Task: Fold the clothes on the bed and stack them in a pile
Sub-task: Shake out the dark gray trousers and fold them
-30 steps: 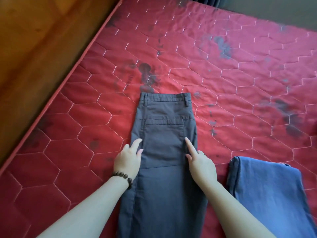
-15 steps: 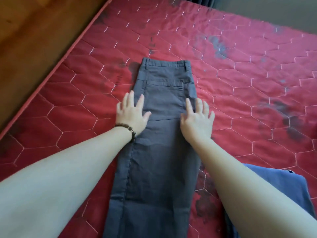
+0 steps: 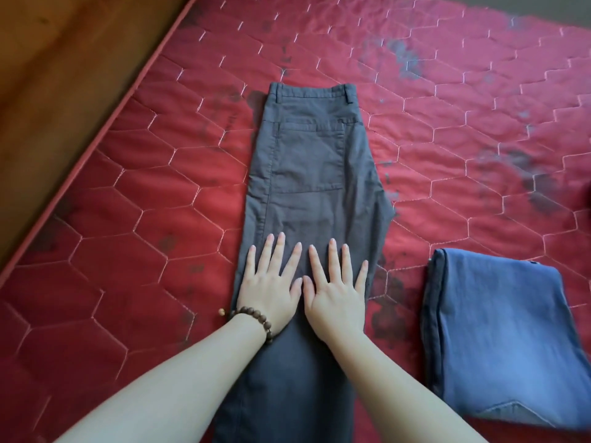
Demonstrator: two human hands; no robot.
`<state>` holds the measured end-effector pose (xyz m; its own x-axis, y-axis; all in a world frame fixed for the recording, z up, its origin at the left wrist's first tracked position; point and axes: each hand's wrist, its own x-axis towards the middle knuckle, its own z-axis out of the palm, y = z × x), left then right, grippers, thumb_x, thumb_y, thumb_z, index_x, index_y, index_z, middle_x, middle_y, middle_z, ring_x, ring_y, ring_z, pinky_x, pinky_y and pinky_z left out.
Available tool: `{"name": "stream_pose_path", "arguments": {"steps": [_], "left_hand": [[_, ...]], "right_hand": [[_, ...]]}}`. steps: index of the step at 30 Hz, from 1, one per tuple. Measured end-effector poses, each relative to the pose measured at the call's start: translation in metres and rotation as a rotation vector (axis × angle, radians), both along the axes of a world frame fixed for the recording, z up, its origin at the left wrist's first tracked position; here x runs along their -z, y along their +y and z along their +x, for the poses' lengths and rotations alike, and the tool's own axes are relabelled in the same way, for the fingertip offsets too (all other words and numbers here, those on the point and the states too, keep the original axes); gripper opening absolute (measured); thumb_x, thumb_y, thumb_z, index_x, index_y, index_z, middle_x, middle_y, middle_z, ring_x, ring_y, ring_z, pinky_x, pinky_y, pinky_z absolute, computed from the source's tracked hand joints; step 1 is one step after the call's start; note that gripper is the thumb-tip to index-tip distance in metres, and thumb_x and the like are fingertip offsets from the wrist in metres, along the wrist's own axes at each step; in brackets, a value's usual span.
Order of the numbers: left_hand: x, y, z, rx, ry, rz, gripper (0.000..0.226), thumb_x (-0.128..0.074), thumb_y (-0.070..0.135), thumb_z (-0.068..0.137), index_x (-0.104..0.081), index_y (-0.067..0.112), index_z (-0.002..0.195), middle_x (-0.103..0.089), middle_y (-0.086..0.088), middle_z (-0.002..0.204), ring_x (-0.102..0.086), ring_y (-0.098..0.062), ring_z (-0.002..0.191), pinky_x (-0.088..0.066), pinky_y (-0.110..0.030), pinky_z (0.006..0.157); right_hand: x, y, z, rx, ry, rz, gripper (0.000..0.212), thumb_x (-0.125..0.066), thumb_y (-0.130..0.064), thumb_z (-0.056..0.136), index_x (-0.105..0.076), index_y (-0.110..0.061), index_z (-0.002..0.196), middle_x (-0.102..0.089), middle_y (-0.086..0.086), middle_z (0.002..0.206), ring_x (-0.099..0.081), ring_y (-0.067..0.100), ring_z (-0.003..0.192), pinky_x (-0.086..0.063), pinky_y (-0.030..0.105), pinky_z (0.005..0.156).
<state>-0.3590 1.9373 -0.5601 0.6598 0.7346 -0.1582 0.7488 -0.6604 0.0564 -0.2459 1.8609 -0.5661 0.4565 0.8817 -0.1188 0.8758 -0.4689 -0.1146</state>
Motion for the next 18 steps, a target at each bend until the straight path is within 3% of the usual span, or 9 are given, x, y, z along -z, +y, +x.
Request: {"name": "stream_pose_path", "arguments": {"steps": [6,14,18], "left_hand": [[-0.001,-0.073,-0.045,0.011,0.033,-0.05,0.063,-0.018,0.046,0.098,0.01,0.026,0.151,0.014,-0.004,0.16,0.015,-0.028,0.146,0.003,-0.052,0.118],[-0.011,-0.174,-0.119,0.07,0.045,-0.122,0.061,-0.023,0.042,0.093,-0.027,0.021,0.15,-0.02,-0.009,0.158,-0.017,-0.029,0.146,-0.021,-0.054,0.115],[-0.01,-0.211,-0.146,0.09,0.037,-0.132,0.06,-0.026,0.043,0.093,-0.032,0.019,0.149,-0.022,-0.011,0.157,-0.019,-0.029,0.146,-0.019,-0.053,0.113]], "right_hand": [[-0.005,-0.073,-0.05,-0.007,0.005,-0.006,0.056,-0.029,-0.043,0.095,-0.027,-0.032,0.15,-0.02,0.008,0.159,-0.013,0.027,0.148,-0.009,0.057,0.115],[-0.005,-0.174,-0.122,0.056,0.011,-0.056,0.057,-0.028,-0.046,0.095,-0.027,-0.03,0.15,-0.02,0.007,0.158,-0.015,0.024,0.147,-0.01,0.058,0.114],[-0.007,-0.21,-0.147,0.033,0.02,-0.079,0.056,-0.026,-0.045,0.096,-0.028,-0.029,0.15,-0.02,0.008,0.159,-0.013,0.024,0.148,-0.011,0.059,0.114]]}}
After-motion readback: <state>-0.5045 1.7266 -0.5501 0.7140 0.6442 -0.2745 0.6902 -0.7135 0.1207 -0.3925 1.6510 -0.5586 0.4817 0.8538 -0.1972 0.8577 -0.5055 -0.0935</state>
